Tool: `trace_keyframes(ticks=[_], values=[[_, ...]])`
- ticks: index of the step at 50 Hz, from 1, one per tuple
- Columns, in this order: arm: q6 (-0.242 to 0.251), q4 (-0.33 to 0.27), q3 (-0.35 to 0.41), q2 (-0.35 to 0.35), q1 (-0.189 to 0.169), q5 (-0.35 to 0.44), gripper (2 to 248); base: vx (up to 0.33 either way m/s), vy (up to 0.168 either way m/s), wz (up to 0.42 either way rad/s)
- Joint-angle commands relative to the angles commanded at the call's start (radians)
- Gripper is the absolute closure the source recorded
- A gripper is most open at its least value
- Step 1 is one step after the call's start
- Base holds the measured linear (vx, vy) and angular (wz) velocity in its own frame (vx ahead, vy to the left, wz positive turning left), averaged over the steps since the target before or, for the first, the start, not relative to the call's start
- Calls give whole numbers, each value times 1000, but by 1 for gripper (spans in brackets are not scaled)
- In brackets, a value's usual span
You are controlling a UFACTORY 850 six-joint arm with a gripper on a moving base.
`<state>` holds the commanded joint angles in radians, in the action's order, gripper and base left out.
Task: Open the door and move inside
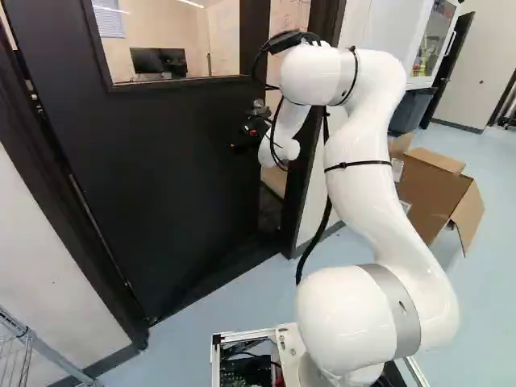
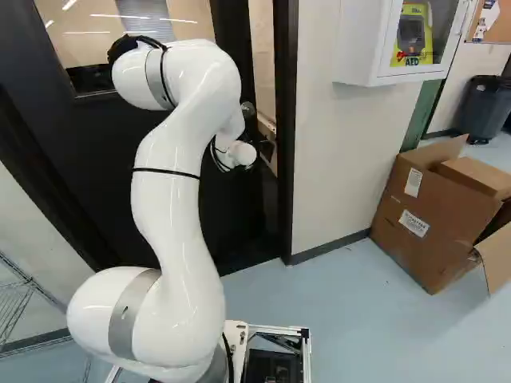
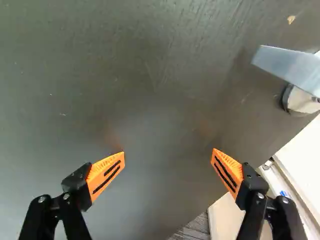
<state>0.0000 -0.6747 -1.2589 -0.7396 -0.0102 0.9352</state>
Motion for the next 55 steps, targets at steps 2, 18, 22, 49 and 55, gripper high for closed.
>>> trace_keyframes(ticks=[2, 18, 22, 49, 55], values=[[0, 0, -12, -8, 3, 0, 3, 0, 0, 0], [0, 0, -110, -76, 27, 0, 3, 0, 0, 0], [0, 0, -136, -94, 33, 0, 3, 0, 0, 0], [0, 0, -240, -164, 56, 0, 3, 0, 0, 0], [0, 0, -241, -165, 56, 0, 3, 0, 0, 0]])
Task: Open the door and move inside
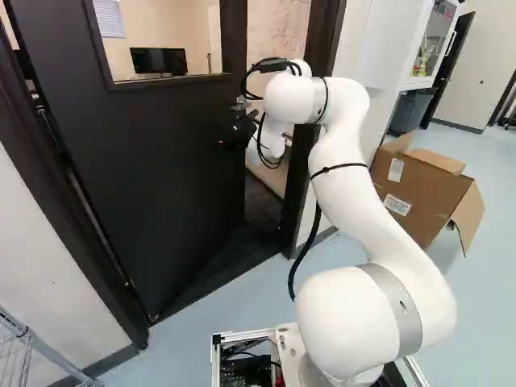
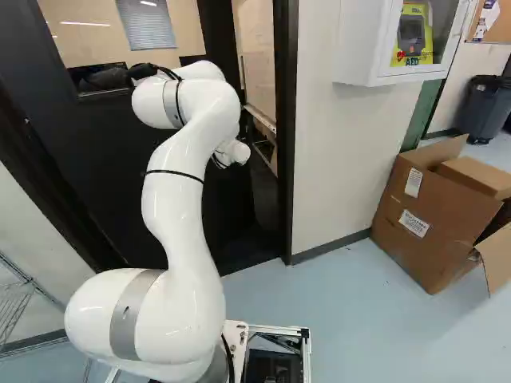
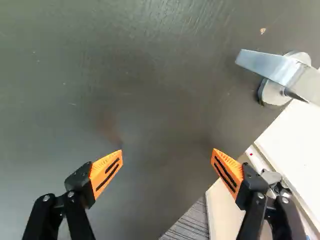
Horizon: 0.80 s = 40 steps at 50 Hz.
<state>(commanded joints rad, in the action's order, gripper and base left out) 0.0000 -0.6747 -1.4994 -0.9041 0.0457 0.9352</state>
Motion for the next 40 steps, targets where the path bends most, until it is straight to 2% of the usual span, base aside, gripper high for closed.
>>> trace_keyframes(ticks=[18, 40], values=[[0, 0, 35, 24, 1, 0, 3, 0, 0, 0], [0, 0, 164, 111, -4, 0, 3, 0, 0, 0]])
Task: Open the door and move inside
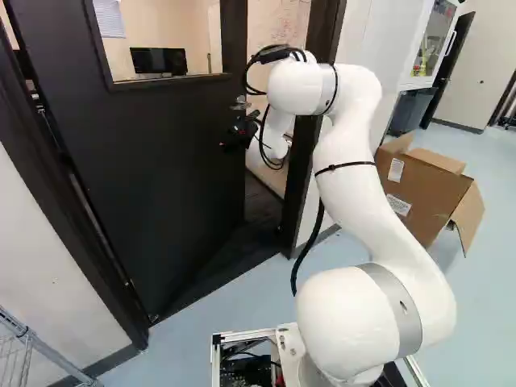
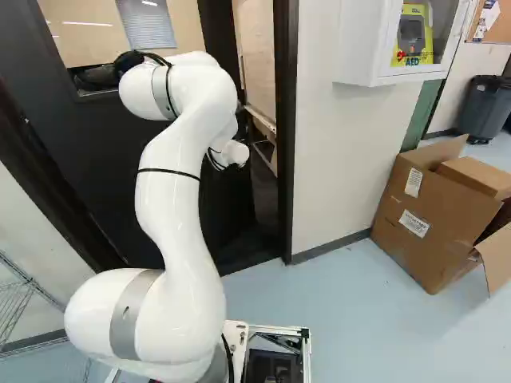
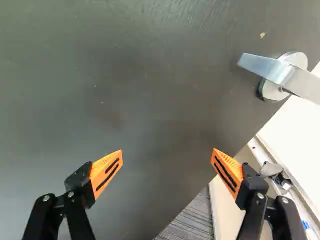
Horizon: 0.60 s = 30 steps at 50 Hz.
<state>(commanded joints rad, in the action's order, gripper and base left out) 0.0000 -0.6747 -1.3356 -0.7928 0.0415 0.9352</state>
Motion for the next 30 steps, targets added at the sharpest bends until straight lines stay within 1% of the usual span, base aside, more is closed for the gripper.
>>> trace_keyframes(ticks=[14, 30], values=[[0, 5, 101, 70, -10, 0, 3, 0, 0, 0], [0, 25, 211, 148, -24, 0, 3, 0, 0, 0]])
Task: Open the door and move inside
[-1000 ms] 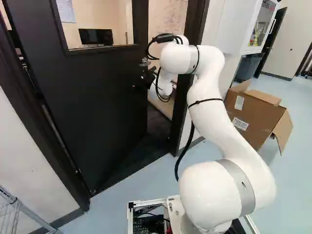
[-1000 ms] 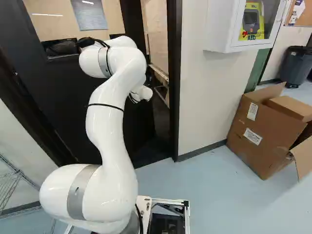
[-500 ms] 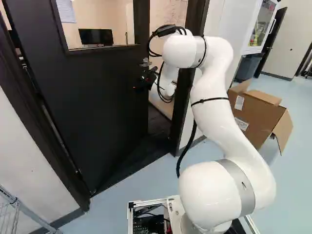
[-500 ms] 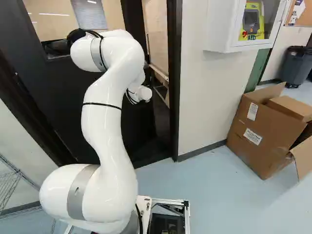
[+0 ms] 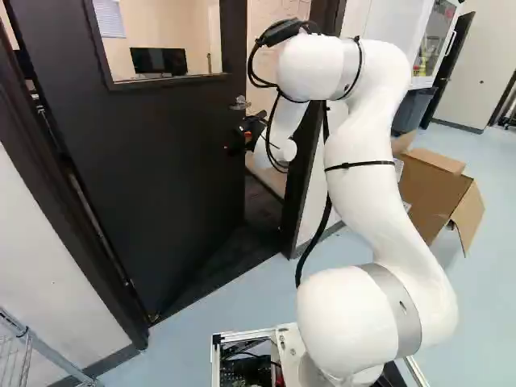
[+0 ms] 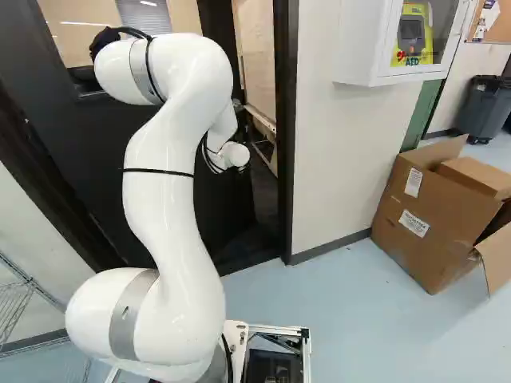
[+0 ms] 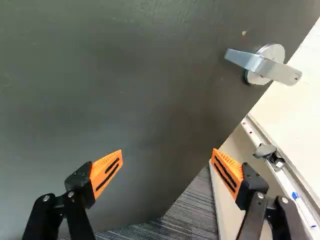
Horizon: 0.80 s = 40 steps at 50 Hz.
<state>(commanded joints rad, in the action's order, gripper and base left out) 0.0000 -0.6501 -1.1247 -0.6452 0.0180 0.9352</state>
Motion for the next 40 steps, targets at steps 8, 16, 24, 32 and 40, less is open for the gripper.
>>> trace_keyframes(ticks=[8, 16, 24, 32, 40], values=[[0, 13, 53, 38, -7, 0, 3, 0, 0, 0], [0, 25, 105, 76, -14, 0, 3, 0, 0, 0], [0, 39, 156, 113, -21, 0, 3, 0, 0, 0], [0, 54, 205, 150, -26, 0, 3, 0, 0, 0], [0, 77, 252, 186, -28, 0, 3, 0, 0, 0]])
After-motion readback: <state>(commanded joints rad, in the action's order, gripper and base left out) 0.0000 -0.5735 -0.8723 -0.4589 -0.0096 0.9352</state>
